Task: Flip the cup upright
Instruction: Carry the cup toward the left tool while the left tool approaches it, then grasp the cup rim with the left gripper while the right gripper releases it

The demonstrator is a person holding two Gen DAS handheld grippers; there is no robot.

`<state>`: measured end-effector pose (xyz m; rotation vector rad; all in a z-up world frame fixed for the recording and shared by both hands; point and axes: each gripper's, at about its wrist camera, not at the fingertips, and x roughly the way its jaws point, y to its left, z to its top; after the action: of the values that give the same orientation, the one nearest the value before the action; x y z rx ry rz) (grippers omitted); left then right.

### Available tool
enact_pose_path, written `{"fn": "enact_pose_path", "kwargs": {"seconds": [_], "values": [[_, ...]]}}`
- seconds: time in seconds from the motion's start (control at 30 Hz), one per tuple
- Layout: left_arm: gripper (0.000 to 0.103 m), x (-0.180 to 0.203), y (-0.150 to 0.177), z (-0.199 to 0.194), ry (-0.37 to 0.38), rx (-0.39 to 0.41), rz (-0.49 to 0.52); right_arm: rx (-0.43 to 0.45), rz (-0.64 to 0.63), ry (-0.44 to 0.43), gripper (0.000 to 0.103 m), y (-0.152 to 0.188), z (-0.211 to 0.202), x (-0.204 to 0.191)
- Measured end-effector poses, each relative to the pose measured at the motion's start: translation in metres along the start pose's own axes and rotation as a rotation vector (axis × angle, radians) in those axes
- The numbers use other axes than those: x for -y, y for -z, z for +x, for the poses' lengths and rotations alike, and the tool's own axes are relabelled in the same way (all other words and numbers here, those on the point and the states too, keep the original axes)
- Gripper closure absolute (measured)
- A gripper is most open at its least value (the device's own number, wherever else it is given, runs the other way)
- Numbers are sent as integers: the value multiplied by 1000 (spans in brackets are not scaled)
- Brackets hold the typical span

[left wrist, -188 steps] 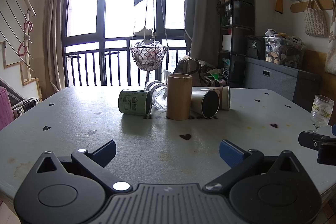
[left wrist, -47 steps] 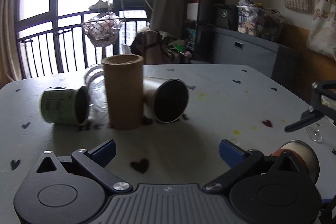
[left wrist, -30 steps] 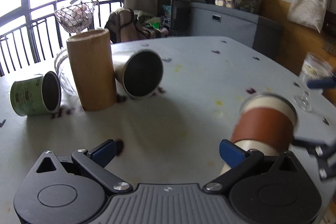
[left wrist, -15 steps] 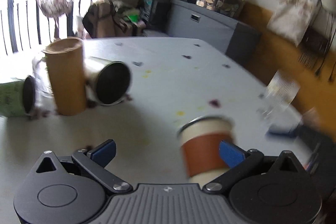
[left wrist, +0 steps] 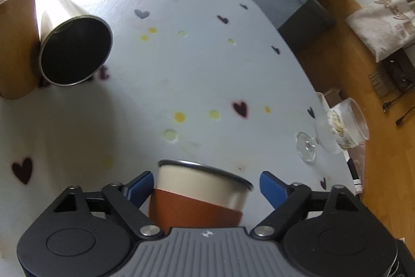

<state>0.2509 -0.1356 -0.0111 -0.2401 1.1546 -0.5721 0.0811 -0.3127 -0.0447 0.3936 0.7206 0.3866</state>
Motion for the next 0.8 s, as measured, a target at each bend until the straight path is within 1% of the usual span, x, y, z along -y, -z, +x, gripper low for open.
{"fn": "enact_pose_path", "kwargs": {"seconds": [0.1, 0.2, 0.3, 0.4, 0.43, 0.47, 0.57, 0.7, 0.73, 0.8], "values": [[19, -2, -1, 2, -4, -2, 12, -21, 28, -31, 8, -1, 7, 4], [19, 1, 3, -1, -2, 6, 46, -39, 47, -51, 8, -2, 13, 5], [19, 2, 5, 0, -8, 1, 78, -40, 76, -71, 8, -2, 16, 8], [16, 2, 5, 1, -11, -10, 78, -38, 109, -98, 9, -5, 21, 10], [12, 2, 6, 1, -10, -14, 85, -36, 124, -109, 10, -5, 22, 11], [10, 3, 6, 1, -10, -15, 96, -36, 141, -118, 13, -6, 25, 12], [9, 6, 8, -1, -15, -25, 127, -29, 196, -133, 23, -9, 33, 18], [10, 12, 11, 0, -50, -34, 181, -10, 241, -150, 27, -12, 39, 23], [11, 14, 11, 2, -64, -39, 191, -9, 240, -153, 27, -13, 41, 22], [16, 16, 12, 5, -95, -44, 212, -11, 235, -155, 27, -14, 44, 20]]}}
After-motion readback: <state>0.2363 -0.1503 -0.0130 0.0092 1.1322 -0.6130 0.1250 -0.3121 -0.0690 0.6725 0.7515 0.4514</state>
